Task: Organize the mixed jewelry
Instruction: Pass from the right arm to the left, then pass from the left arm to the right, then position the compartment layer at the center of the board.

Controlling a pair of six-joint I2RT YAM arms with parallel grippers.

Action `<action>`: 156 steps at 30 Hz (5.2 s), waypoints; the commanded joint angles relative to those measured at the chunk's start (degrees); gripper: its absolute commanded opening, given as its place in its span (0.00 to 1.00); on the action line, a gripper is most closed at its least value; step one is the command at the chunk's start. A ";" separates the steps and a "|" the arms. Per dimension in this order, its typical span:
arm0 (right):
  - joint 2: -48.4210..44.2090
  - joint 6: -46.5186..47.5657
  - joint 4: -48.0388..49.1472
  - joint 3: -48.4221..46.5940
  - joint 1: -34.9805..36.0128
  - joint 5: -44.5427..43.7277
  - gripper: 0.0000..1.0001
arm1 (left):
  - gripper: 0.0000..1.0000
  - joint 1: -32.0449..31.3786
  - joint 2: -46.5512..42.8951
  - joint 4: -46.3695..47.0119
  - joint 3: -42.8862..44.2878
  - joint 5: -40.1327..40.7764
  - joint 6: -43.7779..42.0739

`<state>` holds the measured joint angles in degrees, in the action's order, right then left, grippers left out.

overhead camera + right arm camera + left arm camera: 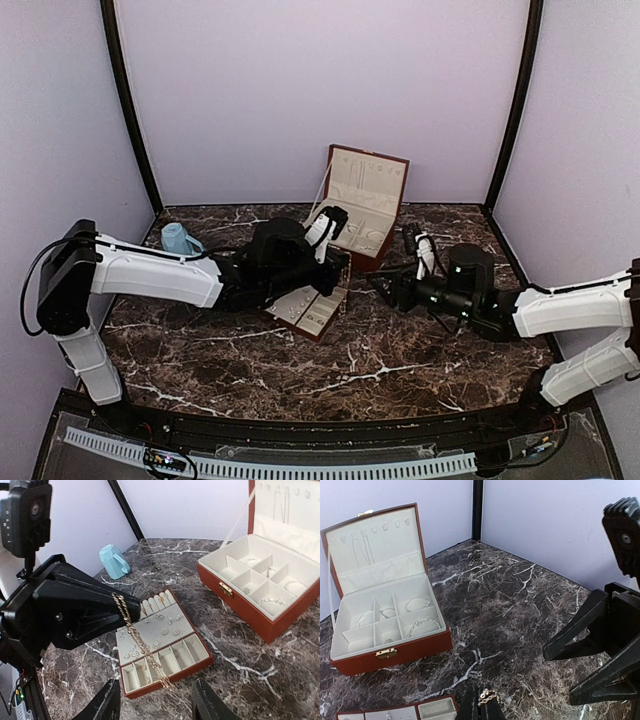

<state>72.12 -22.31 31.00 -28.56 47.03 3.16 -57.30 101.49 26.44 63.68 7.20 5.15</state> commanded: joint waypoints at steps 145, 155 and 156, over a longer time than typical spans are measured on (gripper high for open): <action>2.32 0.77 -1.71 -3.13 0.44 -30.40 0.00 | 0.95 -1.02 15.95 -14.61 0.59 33.91 -18.15; 1.89 0.92 -2.22 -3.27 0.17 -30.84 0.00 | 0.95 3.06 12.35 -13.56 -2.73 33.14 -15.46; 1.82 0.90 -2.26 -3.27 0.16 -30.84 0.00 | 0.95 3.13 11.85 -13.24 -2.71 32.42 -15.36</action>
<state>74.35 -21.12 28.21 -31.77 47.72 -27.03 -55.40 116.27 15.94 62.81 39.90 -11.40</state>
